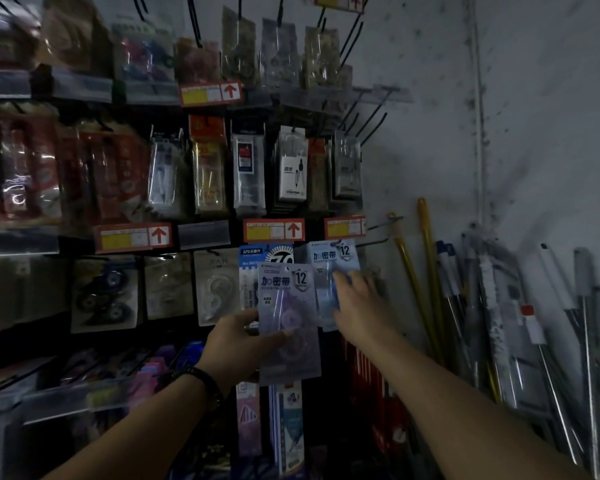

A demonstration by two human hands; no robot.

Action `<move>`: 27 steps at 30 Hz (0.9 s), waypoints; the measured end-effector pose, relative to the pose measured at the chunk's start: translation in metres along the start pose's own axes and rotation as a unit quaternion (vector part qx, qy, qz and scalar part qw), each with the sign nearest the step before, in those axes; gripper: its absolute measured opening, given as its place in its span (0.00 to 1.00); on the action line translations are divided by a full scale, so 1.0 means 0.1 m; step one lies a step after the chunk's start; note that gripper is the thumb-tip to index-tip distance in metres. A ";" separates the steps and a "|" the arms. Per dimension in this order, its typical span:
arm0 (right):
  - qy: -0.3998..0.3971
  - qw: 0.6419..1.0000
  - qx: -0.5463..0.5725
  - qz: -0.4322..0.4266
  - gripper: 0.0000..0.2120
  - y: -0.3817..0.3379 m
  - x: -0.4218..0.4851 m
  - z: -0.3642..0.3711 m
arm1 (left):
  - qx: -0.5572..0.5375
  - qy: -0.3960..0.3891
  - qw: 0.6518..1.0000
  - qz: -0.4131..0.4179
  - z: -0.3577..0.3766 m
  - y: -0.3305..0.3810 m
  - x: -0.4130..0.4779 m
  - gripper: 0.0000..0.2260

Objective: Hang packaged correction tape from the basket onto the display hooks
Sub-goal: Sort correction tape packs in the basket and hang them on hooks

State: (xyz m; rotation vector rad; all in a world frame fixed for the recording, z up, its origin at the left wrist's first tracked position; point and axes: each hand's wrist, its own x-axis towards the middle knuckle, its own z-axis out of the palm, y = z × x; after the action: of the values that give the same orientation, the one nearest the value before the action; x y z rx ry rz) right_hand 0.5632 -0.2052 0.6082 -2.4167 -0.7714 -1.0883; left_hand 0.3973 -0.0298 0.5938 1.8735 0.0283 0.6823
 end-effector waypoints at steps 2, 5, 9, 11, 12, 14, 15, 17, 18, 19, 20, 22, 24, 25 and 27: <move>-0.014 1.000 -0.004 -0.002 0.31 -0.02 0.03 0.01 | 0.001 0.003 1.000 -0.001 0.00 0.00 0.02 0.12; -0.013 1.000 0.010 0.007 0.31 -0.04 -0.02 -0.01 | -0.003 -0.001 1.000 -0.006 -0.01 0.00 0.05 0.12; 0.076 0.991 0.084 -0.072 0.31 -0.14 -0.30 -0.12 | -0.006 0.005 1.000 -0.005 0.01 0.05 0.10 0.11; 0.073 0.987 0.094 -0.111 0.35 -0.21 -0.49 -0.20 | -0.017 -0.002 1.000 0.001 0.06 0.08 0.12 0.13; 0.055 0.987 0.094 -0.119 0.38 -0.23 -0.58 -0.24 | -0.031 -0.007 0.999 0.001 0.10 0.09 0.13 0.13; 0.021 0.988 0.104 -0.116 0.45 -0.25 -0.70 -0.25 | -0.063 -0.020 0.998 0.000 0.20 0.13 0.13 0.10; 0.017 0.987 0.120 -0.109 0.46 -0.24 -0.73 -0.23 | -0.067 -0.026 0.997 0.006 0.24 0.16 0.11 0.09; 0.038 0.981 0.169 -0.088 0.43 -0.19 -0.77 -0.21 | -0.031 -0.037 0.998 0.034 0.32 0.21 0.08 0.06; 0.052 0.977 0.191 -0.075 0.41 -0.15 -0.77 -0.19 | -0.005 -0.044 0.998 0.046 0.34 0.22 0.07 0.04; 0.067 0.975 0.204 -0.063 0.40 -0.11 -0.77 -0.17 | 0.018 -0.049 0.997 0.050 0.34 0.24 0.06 0.03; 0.081 0.974 0.204 -0.051 0.39 -0.07 -0.76 -0.16 | 0.038 -0.051 0.997 0.051 0.34 0.25 0.06 0.03; 0.099 0.978 0.183 -0.015 0.39 0.01 -0.72 -0.15 | 0.085 -0.051 0.994 0.053 0.29 0.24 0.09 0.10; 0.106 0.981 0.164 0.017 0.40 0.07 -0.67 -0.16 | 0.162 -0.041 0.983 0.077 0.23 0.23 0.10 0.15; 0.108 0.980 0.163 0.022 0.40 0.08 -0.65 -0.18 | 0.207 -0.033 0.973 0.096 0.20 0.22 0.09 0.14; 0.115 0.979 0.169 0.021 0.39 0.10 -0.59 -0.19 | 0.261 -0.026 0.958 0.115 0.15 0.22 0.08 0.13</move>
State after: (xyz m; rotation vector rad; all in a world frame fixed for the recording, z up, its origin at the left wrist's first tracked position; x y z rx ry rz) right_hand 0.5265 -0.2419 0.5738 -1.9765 -0.7537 -1.0952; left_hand 0.4042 -0.0496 0.6126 2.4296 -0.0483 0.8410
